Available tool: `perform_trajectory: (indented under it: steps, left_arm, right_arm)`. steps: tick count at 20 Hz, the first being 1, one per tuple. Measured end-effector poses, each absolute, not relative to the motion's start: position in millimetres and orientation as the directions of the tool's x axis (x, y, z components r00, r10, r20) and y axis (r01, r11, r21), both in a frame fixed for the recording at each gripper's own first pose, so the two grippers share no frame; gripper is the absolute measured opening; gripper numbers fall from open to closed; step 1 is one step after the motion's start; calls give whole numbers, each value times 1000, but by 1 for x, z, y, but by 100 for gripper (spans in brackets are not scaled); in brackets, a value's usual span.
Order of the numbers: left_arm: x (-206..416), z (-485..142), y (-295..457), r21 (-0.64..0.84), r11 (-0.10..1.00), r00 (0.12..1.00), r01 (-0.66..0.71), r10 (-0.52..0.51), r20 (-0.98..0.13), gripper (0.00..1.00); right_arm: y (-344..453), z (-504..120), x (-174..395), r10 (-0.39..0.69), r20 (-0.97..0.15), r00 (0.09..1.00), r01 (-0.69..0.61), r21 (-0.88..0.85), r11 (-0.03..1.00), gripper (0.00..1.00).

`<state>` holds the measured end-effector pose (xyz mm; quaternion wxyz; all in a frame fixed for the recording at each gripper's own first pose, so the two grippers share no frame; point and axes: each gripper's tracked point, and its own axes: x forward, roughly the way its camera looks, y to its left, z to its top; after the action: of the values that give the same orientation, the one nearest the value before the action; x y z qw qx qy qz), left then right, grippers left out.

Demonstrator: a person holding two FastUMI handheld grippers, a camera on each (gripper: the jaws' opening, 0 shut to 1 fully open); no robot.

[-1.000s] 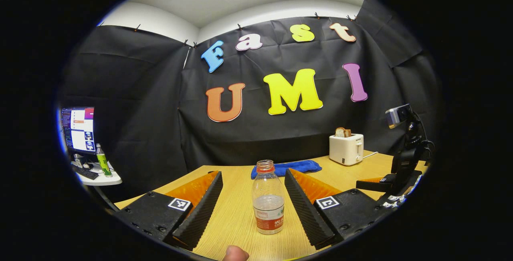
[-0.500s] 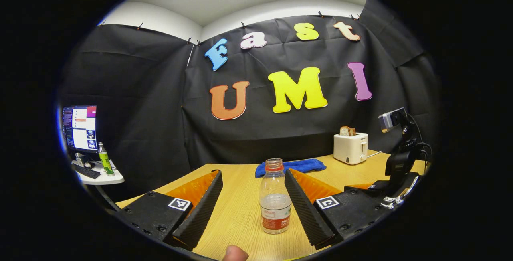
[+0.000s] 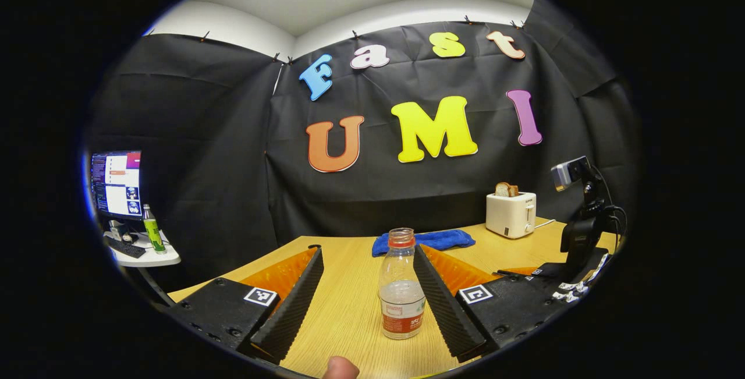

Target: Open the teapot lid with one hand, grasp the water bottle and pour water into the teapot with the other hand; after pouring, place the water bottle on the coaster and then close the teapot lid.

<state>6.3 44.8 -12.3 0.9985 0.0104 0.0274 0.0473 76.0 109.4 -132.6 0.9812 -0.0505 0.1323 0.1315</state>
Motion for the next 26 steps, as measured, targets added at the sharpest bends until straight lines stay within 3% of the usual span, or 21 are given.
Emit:
perform_trajectory:
  steps: [8,19,26]
  left_arm:
    - [1,-26,34,16,998,995,-58,59,-75,98]
    - [-1,-102,5,-89,995,960,51,-73,-270,98]
    - [22,-140,-2,-81,995,932,65,-89,-351,98]
  right_arm:
    - [104,-108,73,274,-223,936,-289,-39,956,0]
    - [75,-79,49,285,-199,938,-295,-21,955,0]
    - [51,-75,36,263,-206,943,-270,-7,963,0]
